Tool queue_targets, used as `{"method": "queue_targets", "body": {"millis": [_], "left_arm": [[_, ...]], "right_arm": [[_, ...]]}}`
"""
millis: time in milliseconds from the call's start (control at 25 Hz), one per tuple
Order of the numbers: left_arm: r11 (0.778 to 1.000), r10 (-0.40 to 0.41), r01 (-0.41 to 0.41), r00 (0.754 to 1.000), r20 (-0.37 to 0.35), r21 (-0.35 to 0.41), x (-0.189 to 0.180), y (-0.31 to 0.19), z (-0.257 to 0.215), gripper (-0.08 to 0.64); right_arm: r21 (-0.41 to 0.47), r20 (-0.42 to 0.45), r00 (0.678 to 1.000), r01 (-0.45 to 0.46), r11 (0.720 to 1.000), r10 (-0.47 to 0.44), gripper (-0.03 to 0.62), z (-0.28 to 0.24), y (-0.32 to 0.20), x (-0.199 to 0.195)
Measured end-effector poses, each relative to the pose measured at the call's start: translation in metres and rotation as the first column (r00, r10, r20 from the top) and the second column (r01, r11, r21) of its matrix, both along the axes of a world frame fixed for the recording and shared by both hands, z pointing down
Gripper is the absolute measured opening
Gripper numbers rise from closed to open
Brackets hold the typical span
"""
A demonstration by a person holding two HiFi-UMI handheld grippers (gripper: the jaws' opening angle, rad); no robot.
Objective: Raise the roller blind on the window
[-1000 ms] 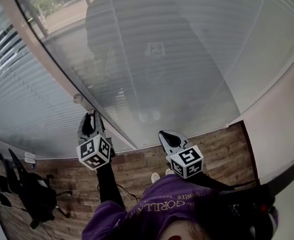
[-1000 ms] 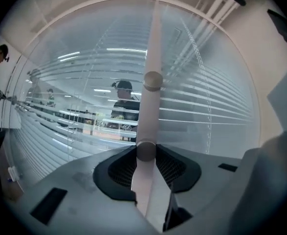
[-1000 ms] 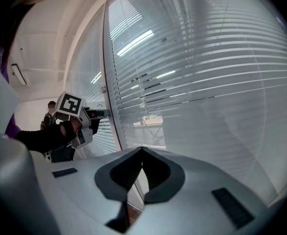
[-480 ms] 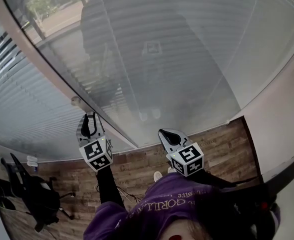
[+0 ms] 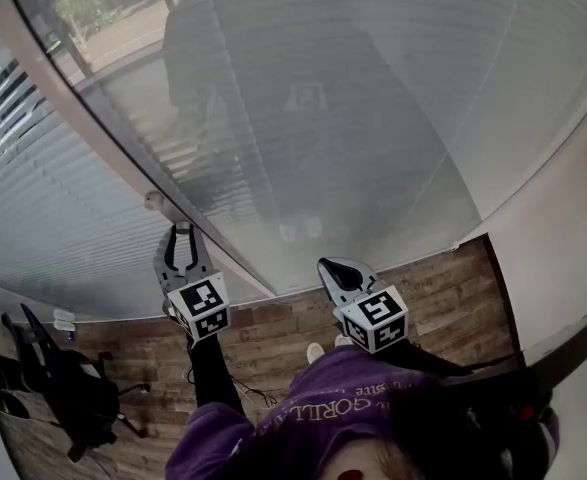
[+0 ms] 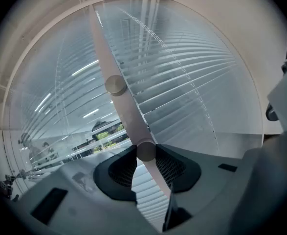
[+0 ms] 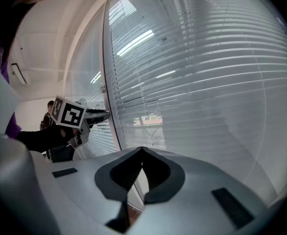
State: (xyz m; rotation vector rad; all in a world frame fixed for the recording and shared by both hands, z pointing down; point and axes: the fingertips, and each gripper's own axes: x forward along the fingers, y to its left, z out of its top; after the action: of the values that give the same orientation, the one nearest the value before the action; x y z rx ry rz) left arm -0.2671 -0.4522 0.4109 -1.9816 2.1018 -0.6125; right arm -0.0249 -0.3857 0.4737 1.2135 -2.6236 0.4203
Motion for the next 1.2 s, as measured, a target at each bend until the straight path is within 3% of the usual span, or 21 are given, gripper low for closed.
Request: {"method": "queue_targets", "body": {"millis": [280, 520, 880, 1200], "left_arm": [[1.0, 0.011, -0.006, 0.981, 0.191, -0.027, 0.006, 0.001, 0.003, 0.123], [0.998, 0.042, -0.017, 0.912, 0.409, -0.064, 0.004, 0.0, 0.0, 0.124], [0.996, 0.079, -0.021, 0.702, 0.708, -0.09, 0.008, 0.001, 0.003, 0.124], [0.989, 0.146, -0.059, 0.497, 0.855, -0.134, 0.009, 0.001, 0.002, 0.124]], "right_arm": [[0.0, 0.004, 1.0, -0.002, 1.0, 0.002, -0.003, 0.004, 0.002, 0.003], [-0.004, 0.004, 1.0, 0.001, 1.0, -0.001, -0.003, 0.002, 0.001, -0.001], [-0.006, -0.001, 1.0, 0.015, 1.0, -0.015, -0.003, 0.006, 0.003, -0.001], [-0.006, -0.004, 1.0, 0.028, 1.0, -0.028, -0.003, 0.002, 0.002, -0.004]]}}
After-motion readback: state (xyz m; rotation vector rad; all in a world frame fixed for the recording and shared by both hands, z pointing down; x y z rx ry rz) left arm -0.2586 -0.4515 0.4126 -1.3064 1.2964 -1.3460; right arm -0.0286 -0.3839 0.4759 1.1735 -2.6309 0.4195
